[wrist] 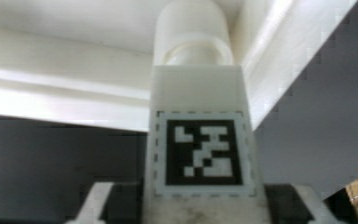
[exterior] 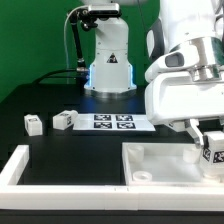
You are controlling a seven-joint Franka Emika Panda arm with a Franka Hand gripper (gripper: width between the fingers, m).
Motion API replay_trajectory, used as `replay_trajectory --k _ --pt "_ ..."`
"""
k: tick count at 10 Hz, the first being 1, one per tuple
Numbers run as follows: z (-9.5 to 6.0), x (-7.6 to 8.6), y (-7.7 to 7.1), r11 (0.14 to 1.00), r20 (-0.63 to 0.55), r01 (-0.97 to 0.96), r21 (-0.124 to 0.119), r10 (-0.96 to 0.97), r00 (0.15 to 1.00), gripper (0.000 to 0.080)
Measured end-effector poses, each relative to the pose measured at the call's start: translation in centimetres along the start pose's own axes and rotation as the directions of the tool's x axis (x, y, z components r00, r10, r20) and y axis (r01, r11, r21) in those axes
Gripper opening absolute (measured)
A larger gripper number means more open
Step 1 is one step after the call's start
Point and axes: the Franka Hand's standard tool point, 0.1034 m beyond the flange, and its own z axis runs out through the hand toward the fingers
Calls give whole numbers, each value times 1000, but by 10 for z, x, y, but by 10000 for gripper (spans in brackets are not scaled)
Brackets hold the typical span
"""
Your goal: Assemble square table
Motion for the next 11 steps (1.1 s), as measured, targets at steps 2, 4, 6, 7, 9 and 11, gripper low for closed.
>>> replay_trajectory --k 2,4,6,7,9,11 --pt "2 -2 0 1000 -1 0 0 0 1000 291" --pt "3 0 -1 1000 -47 -23 -17 22 999 291" --pt "3 1 -1 1000 -48 -18 -19 17 999 295" --pt "3 1 -1 1000 -48 -18 -19 17 999 295" --pt "3 1 -1 1000 -48 -18 -19 17 999 556" --pt "3 1 -1 1000 -48 -18 -19 17 999 629"
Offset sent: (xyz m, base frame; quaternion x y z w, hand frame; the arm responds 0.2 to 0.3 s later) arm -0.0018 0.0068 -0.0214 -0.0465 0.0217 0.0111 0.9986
